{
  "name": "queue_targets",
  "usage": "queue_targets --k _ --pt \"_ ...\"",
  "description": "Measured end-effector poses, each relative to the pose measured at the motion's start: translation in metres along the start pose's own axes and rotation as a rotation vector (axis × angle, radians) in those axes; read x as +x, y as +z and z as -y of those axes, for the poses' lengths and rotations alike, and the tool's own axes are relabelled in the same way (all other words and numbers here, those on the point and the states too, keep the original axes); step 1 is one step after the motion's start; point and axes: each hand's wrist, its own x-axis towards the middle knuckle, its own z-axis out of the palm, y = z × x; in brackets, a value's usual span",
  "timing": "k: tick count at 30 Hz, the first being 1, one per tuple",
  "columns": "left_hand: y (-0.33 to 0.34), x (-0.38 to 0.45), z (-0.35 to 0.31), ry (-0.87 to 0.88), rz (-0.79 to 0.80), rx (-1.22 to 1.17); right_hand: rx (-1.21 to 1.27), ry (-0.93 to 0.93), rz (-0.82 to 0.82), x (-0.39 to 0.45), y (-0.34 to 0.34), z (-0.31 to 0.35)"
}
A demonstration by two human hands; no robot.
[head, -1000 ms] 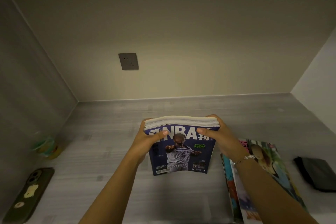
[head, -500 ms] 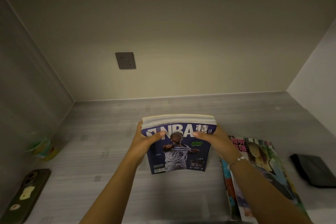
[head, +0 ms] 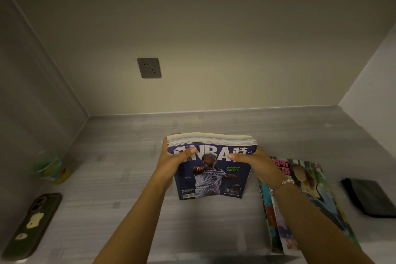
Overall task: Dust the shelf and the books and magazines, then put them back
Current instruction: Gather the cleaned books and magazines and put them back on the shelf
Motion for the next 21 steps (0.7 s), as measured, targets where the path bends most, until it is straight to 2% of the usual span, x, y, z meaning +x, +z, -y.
queue_targets --k 5,10,15,21 --pt "-0.013 0.000 0.005 -0.001 0.101 0.092 0.014 -0.051 0.010 0.000 -0.003 -0.001" --pt "-0.024 -0.006 0.026 -0.042 0.164 0.236 -0.199 -0.020 0.004 -0.002 -0.005 -0.027" --pt "-0.024 -0.006 0.041 -0.059 0.138 0.255 -0.231 0.010 -0.003 -0.006 -0.003 -0.046" --pt "-0.030 0.002 0.049 -0.011 0.106 0.406 -0.359 -0.012 -0.017 -0.003 -0.003 -0.049"
